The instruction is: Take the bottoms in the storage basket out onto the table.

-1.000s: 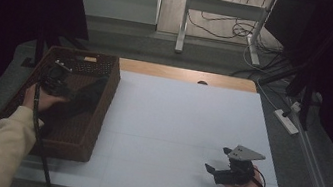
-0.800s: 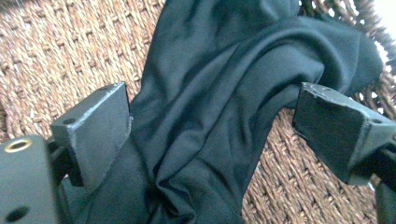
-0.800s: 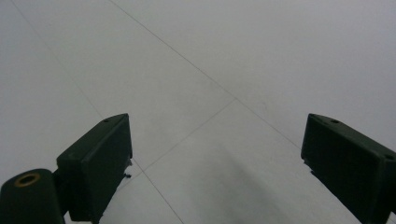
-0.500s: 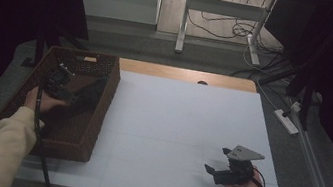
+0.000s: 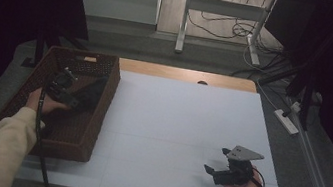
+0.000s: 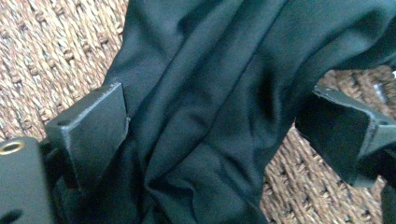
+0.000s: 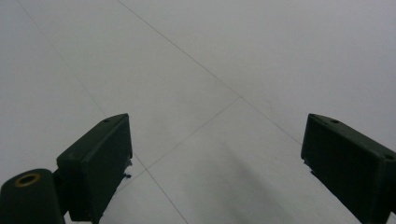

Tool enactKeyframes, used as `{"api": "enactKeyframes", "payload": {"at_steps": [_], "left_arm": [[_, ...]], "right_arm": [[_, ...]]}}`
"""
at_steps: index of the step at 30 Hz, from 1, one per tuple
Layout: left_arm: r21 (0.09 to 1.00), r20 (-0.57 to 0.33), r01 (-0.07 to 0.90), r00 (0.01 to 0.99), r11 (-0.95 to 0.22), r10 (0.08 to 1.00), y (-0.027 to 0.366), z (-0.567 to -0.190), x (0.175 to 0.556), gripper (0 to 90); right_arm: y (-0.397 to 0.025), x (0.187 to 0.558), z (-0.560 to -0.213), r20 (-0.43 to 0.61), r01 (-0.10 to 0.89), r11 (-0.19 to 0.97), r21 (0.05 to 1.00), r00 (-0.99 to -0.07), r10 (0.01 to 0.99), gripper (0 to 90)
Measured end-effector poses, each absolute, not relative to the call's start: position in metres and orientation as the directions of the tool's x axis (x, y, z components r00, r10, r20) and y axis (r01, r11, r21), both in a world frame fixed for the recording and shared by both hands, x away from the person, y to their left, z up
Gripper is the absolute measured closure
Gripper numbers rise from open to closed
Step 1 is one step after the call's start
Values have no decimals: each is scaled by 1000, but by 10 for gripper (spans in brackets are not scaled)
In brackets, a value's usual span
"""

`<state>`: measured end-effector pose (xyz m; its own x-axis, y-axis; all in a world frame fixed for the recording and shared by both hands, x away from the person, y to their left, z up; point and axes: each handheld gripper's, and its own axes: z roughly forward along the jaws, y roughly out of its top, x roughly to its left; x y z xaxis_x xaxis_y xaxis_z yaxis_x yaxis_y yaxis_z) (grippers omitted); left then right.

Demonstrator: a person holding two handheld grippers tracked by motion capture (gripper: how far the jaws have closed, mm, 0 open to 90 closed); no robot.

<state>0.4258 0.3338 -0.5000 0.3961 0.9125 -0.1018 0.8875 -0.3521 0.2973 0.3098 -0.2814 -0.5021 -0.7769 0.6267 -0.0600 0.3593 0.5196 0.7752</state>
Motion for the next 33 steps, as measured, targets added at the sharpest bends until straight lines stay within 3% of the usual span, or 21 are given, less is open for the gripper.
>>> {"api": "enactKeyframes", "payload": {"at_steps": [21, 27, 33], "left_arm": [[206, -96, 897, 416, -391, 904, 330, -511, 428, 162], [197, -81, 897, 416, -395, 906, 329, -510, 427, 274], [219, -77, 898, 406, -382, 911, 334, -506, 425, 549]], "right_arm": [[-280, 310, -503, -59, 358, 525, 772, -782, 620, 89], [-280, 309, -503, -58, 358, 527, 771, -784, 618, 89], [-278, 308, -503, -64, 353, 534, 768, -787, 613, 89]]}}
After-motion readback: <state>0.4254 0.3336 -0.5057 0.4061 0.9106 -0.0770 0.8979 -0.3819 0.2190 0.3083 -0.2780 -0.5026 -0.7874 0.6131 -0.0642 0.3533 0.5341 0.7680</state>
